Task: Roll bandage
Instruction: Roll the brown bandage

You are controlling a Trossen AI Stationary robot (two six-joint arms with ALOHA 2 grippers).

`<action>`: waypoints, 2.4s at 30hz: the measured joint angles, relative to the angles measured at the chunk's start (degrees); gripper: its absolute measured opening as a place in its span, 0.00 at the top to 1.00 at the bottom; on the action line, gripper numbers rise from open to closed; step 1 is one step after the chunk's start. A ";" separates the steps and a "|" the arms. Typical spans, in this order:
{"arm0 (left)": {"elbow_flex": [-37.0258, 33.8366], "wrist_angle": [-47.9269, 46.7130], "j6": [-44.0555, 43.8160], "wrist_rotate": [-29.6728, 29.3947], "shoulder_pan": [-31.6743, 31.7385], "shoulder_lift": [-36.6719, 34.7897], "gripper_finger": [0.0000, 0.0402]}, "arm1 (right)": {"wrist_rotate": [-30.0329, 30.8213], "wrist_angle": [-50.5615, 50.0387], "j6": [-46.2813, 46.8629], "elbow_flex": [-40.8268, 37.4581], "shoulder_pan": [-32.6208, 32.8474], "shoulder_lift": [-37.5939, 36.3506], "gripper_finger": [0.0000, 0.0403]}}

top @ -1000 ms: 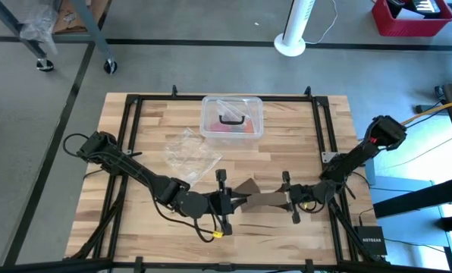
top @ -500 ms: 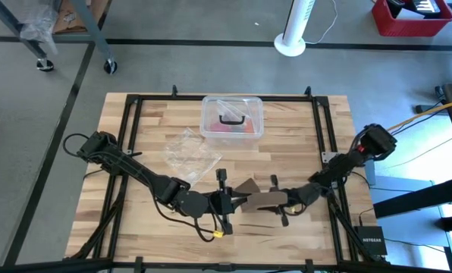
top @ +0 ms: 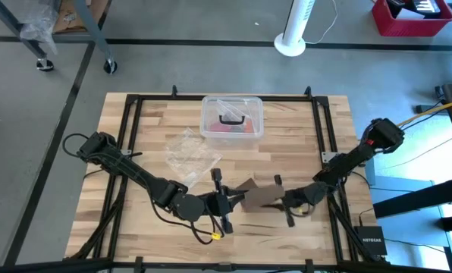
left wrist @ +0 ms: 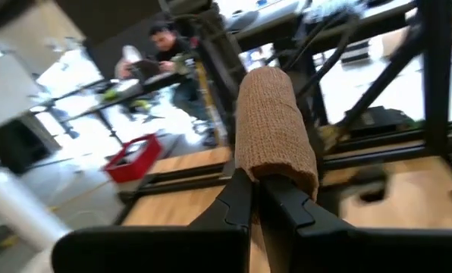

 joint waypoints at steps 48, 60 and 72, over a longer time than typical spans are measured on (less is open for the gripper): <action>0.00 -6.02 6.04 3.23 3.54 4.58 1.00 | 27.91 -64.27 -16.17 43.96 -6.91 -16.34 0.83; 0.00 -12.30 -11.12 8.08 8.09 4.63 1.00 | 9.54 -84.83 1.58 43.93 -18.16 -15.50 0.37; -0.02 -14.09 -13.83 9.56 8.77 4.63 1.00 | 4.01 -85.15 -2.42 43.93 -20.25 -15.46 0.29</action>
